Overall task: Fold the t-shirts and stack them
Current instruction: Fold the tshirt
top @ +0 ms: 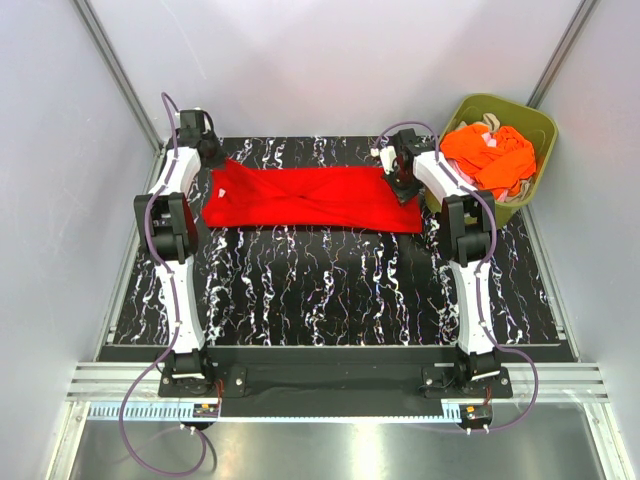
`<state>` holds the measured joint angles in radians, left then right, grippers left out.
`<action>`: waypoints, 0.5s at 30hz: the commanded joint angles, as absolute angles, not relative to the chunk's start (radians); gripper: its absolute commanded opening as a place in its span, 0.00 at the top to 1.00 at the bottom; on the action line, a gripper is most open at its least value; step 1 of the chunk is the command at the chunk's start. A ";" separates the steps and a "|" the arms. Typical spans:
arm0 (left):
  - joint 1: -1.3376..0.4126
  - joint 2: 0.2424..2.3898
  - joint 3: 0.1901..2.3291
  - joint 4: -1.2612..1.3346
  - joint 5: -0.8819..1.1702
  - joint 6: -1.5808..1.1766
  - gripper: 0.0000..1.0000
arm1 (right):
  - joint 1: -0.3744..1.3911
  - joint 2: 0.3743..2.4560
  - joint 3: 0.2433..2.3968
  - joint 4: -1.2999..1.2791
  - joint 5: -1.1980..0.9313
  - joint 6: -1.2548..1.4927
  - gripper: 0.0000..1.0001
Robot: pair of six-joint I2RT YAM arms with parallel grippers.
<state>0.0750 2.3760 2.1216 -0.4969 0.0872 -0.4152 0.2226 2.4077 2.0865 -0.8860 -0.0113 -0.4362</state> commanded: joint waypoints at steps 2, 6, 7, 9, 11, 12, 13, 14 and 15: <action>0.078 2.322 2.114 -0.440 0.112 -0.410 1.00 | 0.213 2.327 2.083 -0.867 0.002 -0.422 0.94; 0.077 2.319 2.109 -0.440 0.114 -0.407 1.00 | 0.213 2.316 2.097 -0.867 0.003 -0.411 1.00; 0.075 2.318 2.108 -0.440 0.114 -0.407 1.00 | 0.212 2.315 2.100 -0.867 0.003 -0.407 1.00; 0.077 2.316 2.105 -0.440 0.098 -0.405 1.00 | 0.213 2.315 2.106 -0.867 0.023 -0.397 1.00; 0.077 2.313 2.100 -0.442 0.086 -0.402 1.00 | 0.212 2.319 2.108 -0.867 0.047 -0.385 1.00; 0.077 2.310 2.097 -0.442 0.071 -0.402 1.00 | 0.210 2.319 2.105 -0.868 0.052 -0.384 1.00; 0.080 2.306 2.095 -0.443 0.063 -0.402 1.00 | 0.212 2.321 2.100 -0.867 0.055 -0.383 1.00; 0.078 2.304 2.091 -0.443 0.058 -0.402 1.00 | 0.210 2.321 2.094 -0.867 0.060 -0.380 1.00; 0.078 2.299 2.089 -0.443 0.052 -0.402 1.00 | 0.210 2.322 2.089 -0.865 0.063 -0.379 1.00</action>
<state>0.0746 2.3753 2.0956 -0.4911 0.0875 -0.4149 0.2214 2.3947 2.0861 -0.8829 0.0158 -0.3973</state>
